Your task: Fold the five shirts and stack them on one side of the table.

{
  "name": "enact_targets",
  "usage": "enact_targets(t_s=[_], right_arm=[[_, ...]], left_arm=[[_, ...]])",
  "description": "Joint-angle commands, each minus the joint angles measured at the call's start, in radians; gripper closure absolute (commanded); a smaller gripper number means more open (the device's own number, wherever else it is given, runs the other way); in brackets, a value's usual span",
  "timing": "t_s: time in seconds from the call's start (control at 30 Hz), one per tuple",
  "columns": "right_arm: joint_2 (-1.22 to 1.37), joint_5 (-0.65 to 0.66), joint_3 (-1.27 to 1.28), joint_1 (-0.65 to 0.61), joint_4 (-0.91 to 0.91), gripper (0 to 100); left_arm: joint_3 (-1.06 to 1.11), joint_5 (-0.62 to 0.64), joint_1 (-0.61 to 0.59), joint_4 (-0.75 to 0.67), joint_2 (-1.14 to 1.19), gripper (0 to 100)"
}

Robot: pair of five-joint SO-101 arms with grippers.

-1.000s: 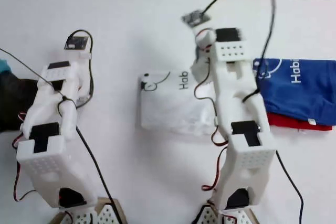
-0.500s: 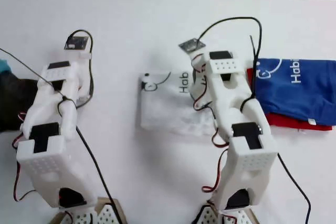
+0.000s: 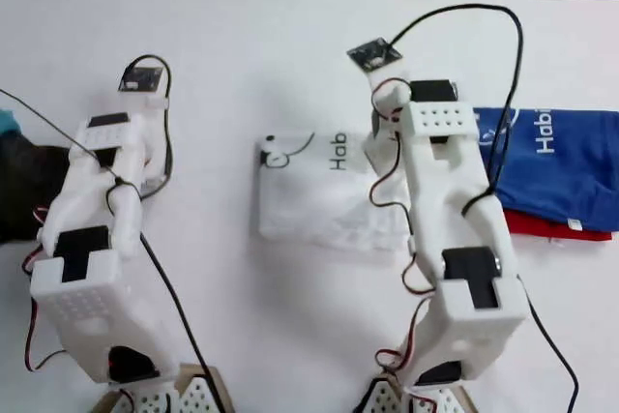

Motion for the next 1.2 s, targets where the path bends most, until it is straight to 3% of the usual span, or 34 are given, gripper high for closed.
enact_targets(t_s=[0.0,0.6,0.67,0.77,0.8,1.17], right_arm=[[0.074,0.008,-0.029,0.015,0.002,70.2],[0.4,0.015,-0.172,-0.005,0.077,71.0],[0.409,0.06,-0.192,-0.022,0.116,78.9],[0.427,0.078,-0.224,-0.033,0.14,99.8],[0.429,0.078,-0.23,-0.033,0.147,96.3],[0.427,0.1,-0.456,-0.019,0.328,97.8]], left_arm=[[-0.036,-0.011,0.009,-0.005,0.002,97],[-0.036,-0.011,0.009,-0.005,0.002,97],[-0.036,-0.011,0.009,-0.005,0.002,97],[-0.036,-0.011,0.009,-0.005,0.002,97],[-0.036,-0.011,0.009,-0.005,0.002,97],[-0.036,-0.011,0.009,-0.005,0.002,97]])
